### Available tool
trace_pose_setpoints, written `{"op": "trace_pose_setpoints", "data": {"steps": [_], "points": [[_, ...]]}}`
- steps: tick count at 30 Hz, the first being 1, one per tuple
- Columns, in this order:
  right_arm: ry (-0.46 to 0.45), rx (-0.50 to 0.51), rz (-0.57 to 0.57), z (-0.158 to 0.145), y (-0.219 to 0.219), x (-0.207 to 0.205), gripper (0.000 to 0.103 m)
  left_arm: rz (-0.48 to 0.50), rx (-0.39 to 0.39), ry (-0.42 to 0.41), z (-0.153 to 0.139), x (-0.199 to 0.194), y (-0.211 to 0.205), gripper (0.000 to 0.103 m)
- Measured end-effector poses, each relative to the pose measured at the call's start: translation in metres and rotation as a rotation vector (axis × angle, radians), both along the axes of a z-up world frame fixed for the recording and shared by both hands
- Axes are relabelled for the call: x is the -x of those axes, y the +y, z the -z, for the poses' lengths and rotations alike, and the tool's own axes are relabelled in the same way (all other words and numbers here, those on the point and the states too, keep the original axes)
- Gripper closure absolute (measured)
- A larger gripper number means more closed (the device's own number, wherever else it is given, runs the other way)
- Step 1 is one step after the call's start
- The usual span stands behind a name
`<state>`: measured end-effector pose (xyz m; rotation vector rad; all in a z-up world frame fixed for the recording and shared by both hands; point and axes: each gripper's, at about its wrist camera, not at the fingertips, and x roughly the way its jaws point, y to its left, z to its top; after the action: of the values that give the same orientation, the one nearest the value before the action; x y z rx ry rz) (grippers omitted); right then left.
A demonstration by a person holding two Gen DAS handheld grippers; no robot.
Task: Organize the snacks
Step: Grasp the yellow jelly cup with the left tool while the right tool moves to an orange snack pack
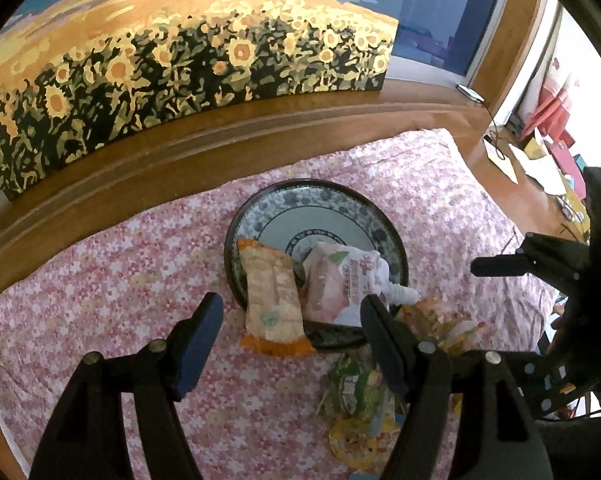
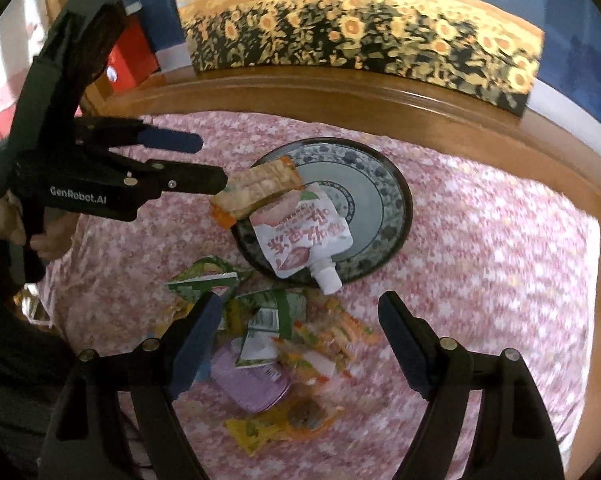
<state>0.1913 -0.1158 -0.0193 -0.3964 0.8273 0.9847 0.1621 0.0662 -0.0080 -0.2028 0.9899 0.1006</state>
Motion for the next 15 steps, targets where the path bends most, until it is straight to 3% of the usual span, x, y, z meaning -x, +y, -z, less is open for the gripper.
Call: {"op": "trace_pose_setpoints", "data": {"steps": [15], "points": [[0.029, -0.054, 0.105, 0.003, -0.028, 0.019, 0.021, 0.027, -0.034, -0.003, -0.002, 0.018, -0.022, 0.028]]}}
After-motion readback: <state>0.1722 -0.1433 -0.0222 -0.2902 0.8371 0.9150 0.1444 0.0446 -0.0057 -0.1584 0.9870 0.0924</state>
